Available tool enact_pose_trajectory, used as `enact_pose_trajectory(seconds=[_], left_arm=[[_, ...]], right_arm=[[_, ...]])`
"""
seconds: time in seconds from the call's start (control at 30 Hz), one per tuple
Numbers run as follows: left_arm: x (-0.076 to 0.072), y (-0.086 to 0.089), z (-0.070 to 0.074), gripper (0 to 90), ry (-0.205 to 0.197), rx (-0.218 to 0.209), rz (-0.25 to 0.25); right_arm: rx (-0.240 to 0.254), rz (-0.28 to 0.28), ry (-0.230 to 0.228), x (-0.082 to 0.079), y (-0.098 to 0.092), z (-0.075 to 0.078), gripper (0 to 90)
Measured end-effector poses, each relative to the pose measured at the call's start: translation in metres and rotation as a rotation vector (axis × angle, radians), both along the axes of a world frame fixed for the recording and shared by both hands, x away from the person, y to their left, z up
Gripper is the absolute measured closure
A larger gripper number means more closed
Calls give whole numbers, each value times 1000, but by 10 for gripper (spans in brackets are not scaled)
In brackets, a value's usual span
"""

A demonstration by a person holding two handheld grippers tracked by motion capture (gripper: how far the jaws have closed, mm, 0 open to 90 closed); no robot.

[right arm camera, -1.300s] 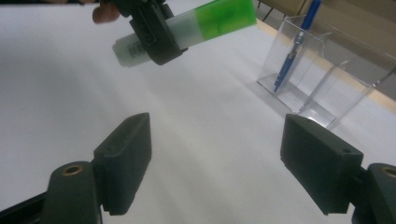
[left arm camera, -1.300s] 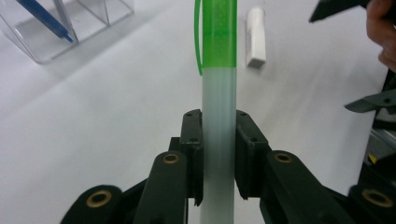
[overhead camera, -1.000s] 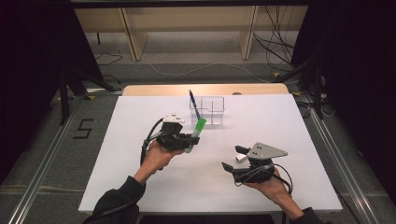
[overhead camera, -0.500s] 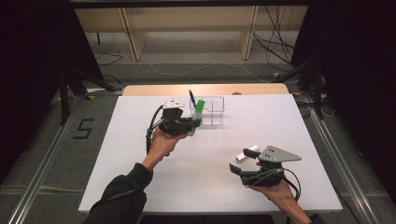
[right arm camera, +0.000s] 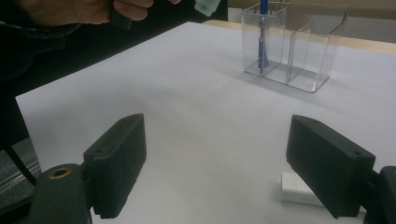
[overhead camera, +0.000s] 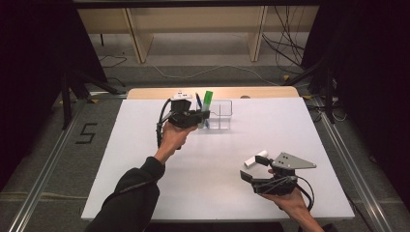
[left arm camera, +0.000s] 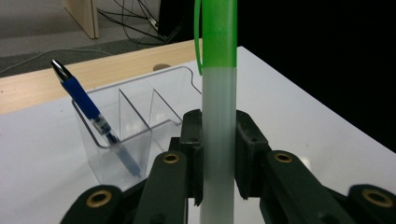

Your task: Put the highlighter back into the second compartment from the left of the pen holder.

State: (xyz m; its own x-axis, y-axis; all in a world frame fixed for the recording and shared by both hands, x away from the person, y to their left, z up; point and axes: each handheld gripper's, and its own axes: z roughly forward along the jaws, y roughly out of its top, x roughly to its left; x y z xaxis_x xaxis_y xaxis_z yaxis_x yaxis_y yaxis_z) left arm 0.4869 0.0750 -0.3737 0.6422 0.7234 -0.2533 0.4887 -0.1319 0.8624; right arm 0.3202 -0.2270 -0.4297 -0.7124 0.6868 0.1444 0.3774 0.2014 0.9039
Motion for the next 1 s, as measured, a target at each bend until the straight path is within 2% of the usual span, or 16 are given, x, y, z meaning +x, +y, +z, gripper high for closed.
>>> enact_pose_trajectory(seconds=[0.1, 0.47, 0.53, 0.63, 0.8, 0.9, 1.0], left_arm=[[8, -3, 1, 759, -3, -10, 15], [33, -13, 4, 759, -26, 3, 62], [37, -16, 2, 759, -27, -2, 69], [41, -18, -1, 758, -34, 14, 73], [49, -21, -4, 758, -41, 5, 86], [51, -24, -3, 758, -59, 9, 82], [53, -29, -3, 758, -73, 21, 83]], right_arm=[[-2, 0, -3, 0, 0, 0, 210], [-13, 10, -1, 0, 2, -3, 214], [-16, 11, -2, 0, 2, -3, 214], [-21, 17, -7, -1, 2, -3, 218], [-28, 29, -10, -1, 4, -4, 219], [-29, 32, -21, 0, 4, -3, 220], [-30, 28, -13, 0, 3, -3, 221]])
